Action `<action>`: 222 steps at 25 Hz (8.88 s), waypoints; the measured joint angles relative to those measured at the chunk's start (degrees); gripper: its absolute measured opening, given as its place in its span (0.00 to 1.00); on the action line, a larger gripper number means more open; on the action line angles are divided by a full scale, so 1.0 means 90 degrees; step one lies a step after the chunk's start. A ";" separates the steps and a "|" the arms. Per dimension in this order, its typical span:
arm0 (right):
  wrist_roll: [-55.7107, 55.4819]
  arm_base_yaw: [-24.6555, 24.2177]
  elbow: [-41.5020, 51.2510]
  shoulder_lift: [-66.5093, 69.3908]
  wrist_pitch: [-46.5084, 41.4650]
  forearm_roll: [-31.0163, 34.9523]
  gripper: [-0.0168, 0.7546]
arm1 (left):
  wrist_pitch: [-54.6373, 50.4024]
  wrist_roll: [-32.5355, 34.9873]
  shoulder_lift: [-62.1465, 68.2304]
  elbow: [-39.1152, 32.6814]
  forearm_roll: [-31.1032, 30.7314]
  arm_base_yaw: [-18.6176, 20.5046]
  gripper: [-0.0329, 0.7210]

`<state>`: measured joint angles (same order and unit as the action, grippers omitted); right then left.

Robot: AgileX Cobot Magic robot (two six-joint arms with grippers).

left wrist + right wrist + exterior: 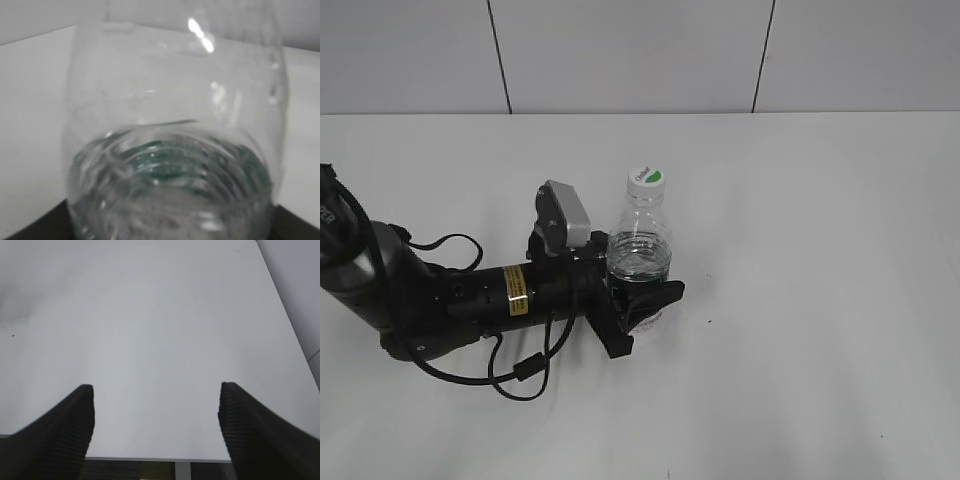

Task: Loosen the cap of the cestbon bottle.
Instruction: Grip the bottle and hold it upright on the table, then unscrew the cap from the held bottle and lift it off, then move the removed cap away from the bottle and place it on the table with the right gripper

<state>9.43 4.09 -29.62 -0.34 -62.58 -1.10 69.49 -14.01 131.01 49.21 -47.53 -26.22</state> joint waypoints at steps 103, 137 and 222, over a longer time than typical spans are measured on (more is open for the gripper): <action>-0.1047 0.3727 -0.8076 1.2322 -0.0800 0.1269 0.79 | 0.0286 0.0108 0.0140 0.0078 -0.0745 0.0237 0.57; -0.1047 0.4091 -0.8128 1.2830 -0.0809 0.0849 0.78 | 0.0286 0.0108 0.0140 0.0078 -0.0734 0.0237 0.57; 0.0617 0.2184 -0.5389 1.1150 -0.0182 0.1043 0.40 | 0.0281 0.0109 0.0140 0.0078 -0.0730 0.0237 0.57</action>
<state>14.98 23.74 -78.12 100.01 -64.22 8.28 72.01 -13.03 132.26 49.91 -54.10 -24.08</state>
